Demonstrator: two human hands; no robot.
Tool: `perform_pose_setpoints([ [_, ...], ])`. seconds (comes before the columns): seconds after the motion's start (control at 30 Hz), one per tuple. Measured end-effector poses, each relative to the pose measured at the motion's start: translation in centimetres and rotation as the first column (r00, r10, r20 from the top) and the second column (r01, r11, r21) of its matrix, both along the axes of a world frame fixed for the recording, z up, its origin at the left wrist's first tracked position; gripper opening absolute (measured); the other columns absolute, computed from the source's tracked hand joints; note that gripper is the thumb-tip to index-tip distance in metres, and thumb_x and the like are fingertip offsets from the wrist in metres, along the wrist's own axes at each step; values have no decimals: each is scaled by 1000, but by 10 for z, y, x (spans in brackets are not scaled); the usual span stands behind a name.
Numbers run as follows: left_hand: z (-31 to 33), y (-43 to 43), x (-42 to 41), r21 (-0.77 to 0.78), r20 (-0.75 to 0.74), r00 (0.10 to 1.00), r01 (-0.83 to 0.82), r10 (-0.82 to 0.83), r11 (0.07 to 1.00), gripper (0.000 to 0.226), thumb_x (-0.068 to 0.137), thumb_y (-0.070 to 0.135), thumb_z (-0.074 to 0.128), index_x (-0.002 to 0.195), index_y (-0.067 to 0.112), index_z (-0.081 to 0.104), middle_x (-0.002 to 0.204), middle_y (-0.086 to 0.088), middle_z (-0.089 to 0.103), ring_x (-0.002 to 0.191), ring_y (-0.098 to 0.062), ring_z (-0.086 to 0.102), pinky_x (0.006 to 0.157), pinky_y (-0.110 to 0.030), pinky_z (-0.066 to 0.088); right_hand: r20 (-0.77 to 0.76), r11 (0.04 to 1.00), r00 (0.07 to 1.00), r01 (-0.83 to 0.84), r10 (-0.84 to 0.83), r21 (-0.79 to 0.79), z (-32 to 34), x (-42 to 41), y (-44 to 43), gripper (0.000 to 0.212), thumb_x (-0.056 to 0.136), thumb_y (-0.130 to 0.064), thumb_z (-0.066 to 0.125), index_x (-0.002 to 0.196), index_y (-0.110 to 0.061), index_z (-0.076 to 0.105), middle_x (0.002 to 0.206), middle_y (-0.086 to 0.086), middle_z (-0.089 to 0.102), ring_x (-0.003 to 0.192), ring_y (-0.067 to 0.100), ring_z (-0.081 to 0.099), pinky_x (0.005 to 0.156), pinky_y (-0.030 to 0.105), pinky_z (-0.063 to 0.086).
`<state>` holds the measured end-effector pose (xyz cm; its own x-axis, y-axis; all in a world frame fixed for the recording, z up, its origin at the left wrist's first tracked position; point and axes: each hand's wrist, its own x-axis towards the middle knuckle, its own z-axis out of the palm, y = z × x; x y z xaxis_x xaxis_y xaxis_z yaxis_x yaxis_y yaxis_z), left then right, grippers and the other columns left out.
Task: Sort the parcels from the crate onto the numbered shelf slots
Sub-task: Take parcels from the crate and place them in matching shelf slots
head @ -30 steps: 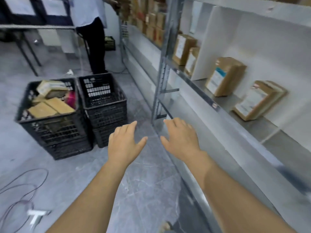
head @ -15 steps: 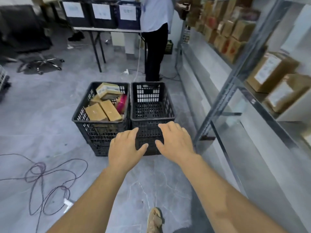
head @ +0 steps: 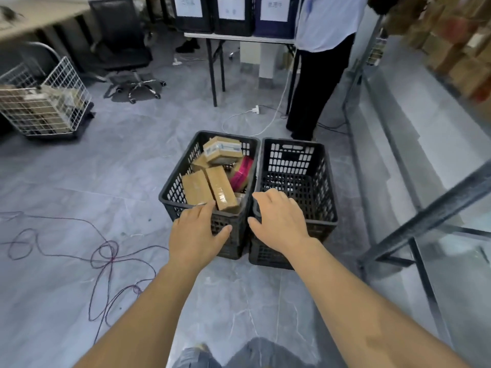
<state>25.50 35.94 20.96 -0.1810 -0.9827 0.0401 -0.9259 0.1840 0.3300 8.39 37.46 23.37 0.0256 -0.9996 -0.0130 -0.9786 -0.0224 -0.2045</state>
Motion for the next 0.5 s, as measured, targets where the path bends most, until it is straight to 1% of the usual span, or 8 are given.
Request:
perform_pose_setpoints([
  [0.2,-19,-70,21,45,-46,999,-16,18,999,64,89,52,52,144,23,35,142,0,45,129,-23,39,102,-37,34,-17,1000,1000,-4,4,-2,-11,17,-75,46,93,-39,49,134,-16,45,127,5,50,119,24,46,98,39,40],
  [0.33,-28,-137,38,79,-76,997,1,6,997,66,89,52,52,145,22,35,143,-2,44,128,-25,39,102,-36,35,-39,1000,999,31,-31,7,-14,28,-137,48,95,-40,46,137,-17,42,129,5,48,120,24,45,98,38,38],
  [0.5,-35,-219,73,166,-122,991,-30,50,986,67,88,49,56,145,23,32,142,-2,44,129,-25,38,97,-36,38,-37,995,997,76,-74,58,-21,54,-216,48,94,-38,48,138,-18,42,134,6,47,124,25,44,100,39,39],
])
